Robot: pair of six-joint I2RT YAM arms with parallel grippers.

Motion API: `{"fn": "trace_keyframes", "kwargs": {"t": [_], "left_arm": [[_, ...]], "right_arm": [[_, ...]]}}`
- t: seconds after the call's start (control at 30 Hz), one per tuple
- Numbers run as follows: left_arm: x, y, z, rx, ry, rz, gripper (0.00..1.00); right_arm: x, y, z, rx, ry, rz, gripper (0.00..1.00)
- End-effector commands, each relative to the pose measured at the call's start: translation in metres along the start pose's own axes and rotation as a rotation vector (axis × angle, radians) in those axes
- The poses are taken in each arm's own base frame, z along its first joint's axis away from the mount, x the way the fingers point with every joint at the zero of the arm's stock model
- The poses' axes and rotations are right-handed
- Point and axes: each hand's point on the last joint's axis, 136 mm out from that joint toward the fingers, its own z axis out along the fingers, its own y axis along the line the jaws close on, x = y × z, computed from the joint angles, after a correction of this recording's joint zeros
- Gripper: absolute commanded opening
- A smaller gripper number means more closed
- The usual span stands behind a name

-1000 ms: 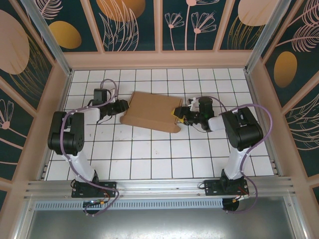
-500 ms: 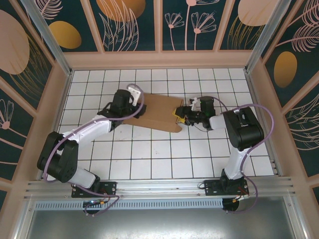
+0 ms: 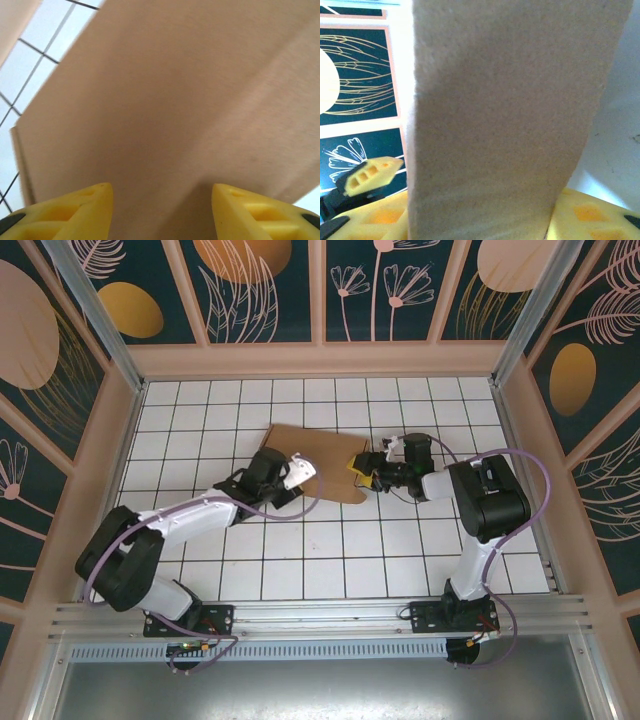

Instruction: Fold the paper box

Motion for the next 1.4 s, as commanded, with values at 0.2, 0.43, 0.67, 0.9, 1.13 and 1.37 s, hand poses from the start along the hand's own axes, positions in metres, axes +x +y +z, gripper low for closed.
{"fn": "trace_keyframes", "kwargs": {"t": [0.2,0.43,0.67,0.9,1.13,1.37], "left_arm": [[-0.002,0.035,0.017,-0.267,-0.006,0.115,0.49],[-0.017,0.044,0.002,-0.484,-0.2,0.223,0.5],[-0.019,0.038,0.001,-0.486,-0.243,0.272,0.54],[-0.011,0.012,-0.011,-0.35,-0.233,0.465,0.6],[-0.004,0.0,-0.023,-0.299,-0.181,0.707,0.69],[-0.012,-0.002,-0.035,-0.252,-0.168,0.817,0.73]], "right_arm": [[0.015,0.02,0.0,-0.108,0.053,0.013,0.51],[0.028,0.041,-0.006,-0.251,0.097,0.083,0.5],[0.034,0.042,-0.013,-0.309,0.099,0.141,0.43],[0.03,0.034,-0.015,-0.234,0.075,0.126,0.43],[0.04,0.047,-0.023,-0.238,0.092,0.094,0.43],[0.058,0.062,-0.023,-0.22,0.133,0.029,0.44]]}}
